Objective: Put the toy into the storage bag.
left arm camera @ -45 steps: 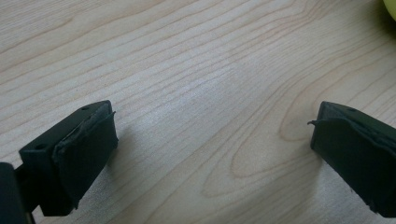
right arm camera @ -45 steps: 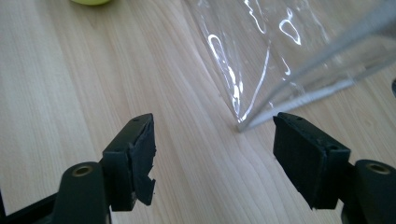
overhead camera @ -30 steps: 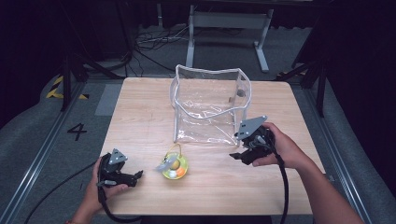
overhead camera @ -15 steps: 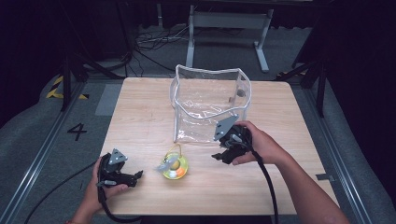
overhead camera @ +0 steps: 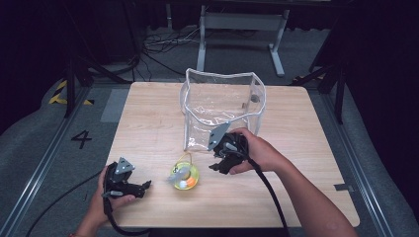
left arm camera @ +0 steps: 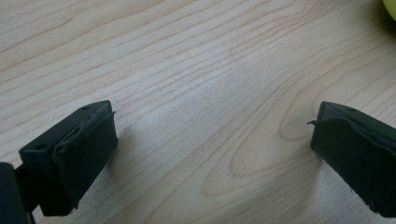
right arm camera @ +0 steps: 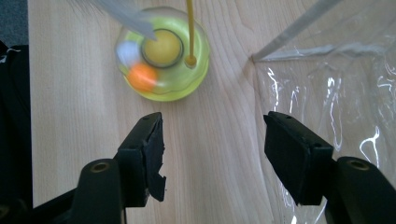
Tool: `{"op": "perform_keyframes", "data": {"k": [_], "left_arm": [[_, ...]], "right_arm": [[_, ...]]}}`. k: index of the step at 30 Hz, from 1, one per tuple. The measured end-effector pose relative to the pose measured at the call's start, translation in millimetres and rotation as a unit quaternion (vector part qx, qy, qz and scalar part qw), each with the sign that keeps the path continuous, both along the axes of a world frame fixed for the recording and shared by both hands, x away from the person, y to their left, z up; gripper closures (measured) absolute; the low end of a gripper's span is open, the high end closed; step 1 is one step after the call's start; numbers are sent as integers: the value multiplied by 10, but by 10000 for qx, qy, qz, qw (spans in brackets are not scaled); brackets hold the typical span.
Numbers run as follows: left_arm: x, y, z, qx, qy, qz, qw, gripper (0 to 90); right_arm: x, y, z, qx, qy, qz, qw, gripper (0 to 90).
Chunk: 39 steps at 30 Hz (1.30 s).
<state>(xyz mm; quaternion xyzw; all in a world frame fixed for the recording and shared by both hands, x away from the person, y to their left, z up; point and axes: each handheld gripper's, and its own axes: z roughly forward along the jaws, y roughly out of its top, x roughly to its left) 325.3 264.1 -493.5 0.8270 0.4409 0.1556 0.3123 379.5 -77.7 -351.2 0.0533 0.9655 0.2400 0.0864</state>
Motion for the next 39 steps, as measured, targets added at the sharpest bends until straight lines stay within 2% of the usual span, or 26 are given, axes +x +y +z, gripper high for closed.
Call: {"op": "perform_keyframes", "data": {"k": [10, 15, 24, 30, 39], "left_arm": [[0, 0, 0, 0, 1, 1, 10000, 8], [0, 0, 0, 2, 0, 0, 10000, 8], [0, 1, 0, 4, 1, -3, 10000, 8], [0, 1, 1, 9, 3, -8, 10000, 8], [0, 0, 0, 1, 1, -2, 10000, 8]], "right_arm": [[-9, 272, 37, 15, -44, 188, 9998, 398], [-8, 401, 46, 0, -50, 262, 9996, 466], [75, 564, 38, 17, 5, 256, 9997, 528], [146, 600, 21, 94, 73, 132, 9998, 685], [135, 599, 29, 83, 37, 158, 9998, 837]]}}
